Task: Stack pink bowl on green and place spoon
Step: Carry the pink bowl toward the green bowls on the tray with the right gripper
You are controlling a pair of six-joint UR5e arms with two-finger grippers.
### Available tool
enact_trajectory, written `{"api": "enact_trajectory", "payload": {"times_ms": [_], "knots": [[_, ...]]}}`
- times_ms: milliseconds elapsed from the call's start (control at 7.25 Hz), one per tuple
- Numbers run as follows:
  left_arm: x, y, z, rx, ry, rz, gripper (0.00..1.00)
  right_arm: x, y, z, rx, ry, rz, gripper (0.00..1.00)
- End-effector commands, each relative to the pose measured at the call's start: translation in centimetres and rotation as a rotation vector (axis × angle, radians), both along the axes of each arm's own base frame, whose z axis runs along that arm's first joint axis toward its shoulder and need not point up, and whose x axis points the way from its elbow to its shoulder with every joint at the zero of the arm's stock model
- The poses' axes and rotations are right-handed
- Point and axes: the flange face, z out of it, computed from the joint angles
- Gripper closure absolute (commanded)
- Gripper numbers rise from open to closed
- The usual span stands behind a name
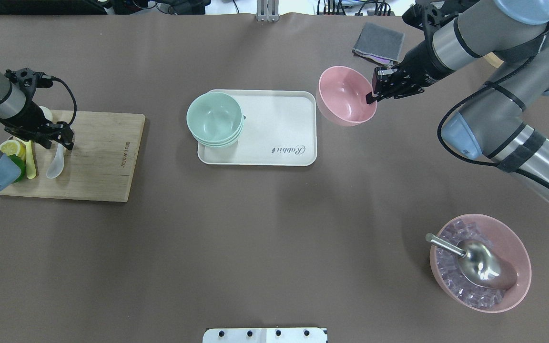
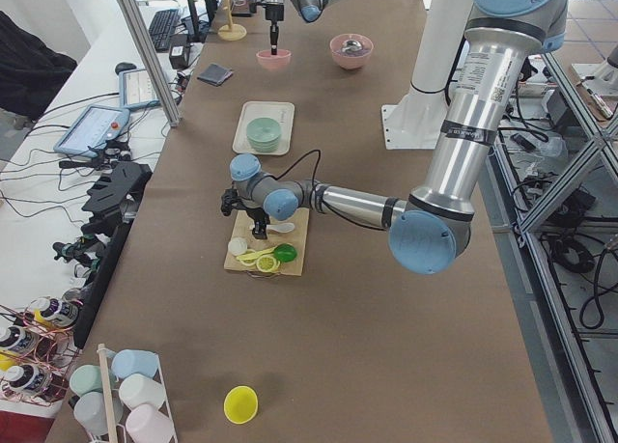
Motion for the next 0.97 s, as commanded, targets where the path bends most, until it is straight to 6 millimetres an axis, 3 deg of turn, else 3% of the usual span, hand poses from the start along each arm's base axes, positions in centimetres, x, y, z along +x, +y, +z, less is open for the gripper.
{"api": "enact_trajectory", "payload": {"times_ms": [0, 276, 552, 828], "knots": [[0.0, 0.1, -2.1, 0.021, 0.022, 0.001, 0.45, -0.2, 0.0, -0.2, -0.003, -0.003, 0.0, 1.0], [-0.2, 0.2, -1.7, 0.02, 0.012, -0.003, 0.46, -0.6, 0.4, -0.3, -0.024, -0.007, 0.0, 1.0], [-0.2, 0.2, -1.2, 0.021, 0.007, -0.001, 0.46, -2.9, 0.9, -1.0, -0.007, 0.004, 0.007, 1.0], [-0.1, 0.2, -1.2, 0.017, 0.007, -0.003, 0.46, -3.2, 1.0, -1.3, -0.011, 0.002, 0.008, 1.0]]}}
